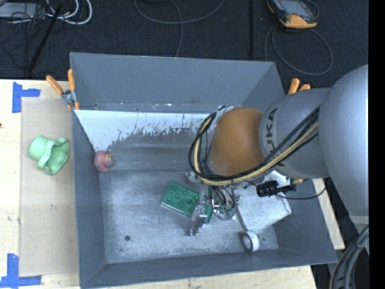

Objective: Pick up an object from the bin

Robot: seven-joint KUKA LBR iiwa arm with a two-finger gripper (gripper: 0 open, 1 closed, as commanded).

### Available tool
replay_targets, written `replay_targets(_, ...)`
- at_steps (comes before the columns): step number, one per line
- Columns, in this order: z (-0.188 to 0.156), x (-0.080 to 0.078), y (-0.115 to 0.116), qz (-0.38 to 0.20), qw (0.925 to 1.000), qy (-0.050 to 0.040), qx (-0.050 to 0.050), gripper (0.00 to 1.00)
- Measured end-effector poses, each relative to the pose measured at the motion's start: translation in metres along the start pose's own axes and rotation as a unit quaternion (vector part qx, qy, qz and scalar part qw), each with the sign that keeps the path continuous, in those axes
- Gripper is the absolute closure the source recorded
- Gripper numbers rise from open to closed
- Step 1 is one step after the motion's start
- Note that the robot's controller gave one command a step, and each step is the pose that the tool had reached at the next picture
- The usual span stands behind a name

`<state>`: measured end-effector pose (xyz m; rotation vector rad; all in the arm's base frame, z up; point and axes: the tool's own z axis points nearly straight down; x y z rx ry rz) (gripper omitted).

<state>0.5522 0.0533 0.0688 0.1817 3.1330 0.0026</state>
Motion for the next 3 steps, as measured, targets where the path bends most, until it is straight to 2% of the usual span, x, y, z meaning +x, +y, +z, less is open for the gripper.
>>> replay_targets(1,-0.007,-0.003,0.002,0.0,1.0,-0.0036,-0.001,1.0)
replay_targets(2,-0.115,0.002,0.003,-0.082,0.9966,-0.0013,0.0,1.0)
replay_targets(3,-0.158,-0.005,-0.008,-0.08,0.9968,-0.0005,0.001,1.0)
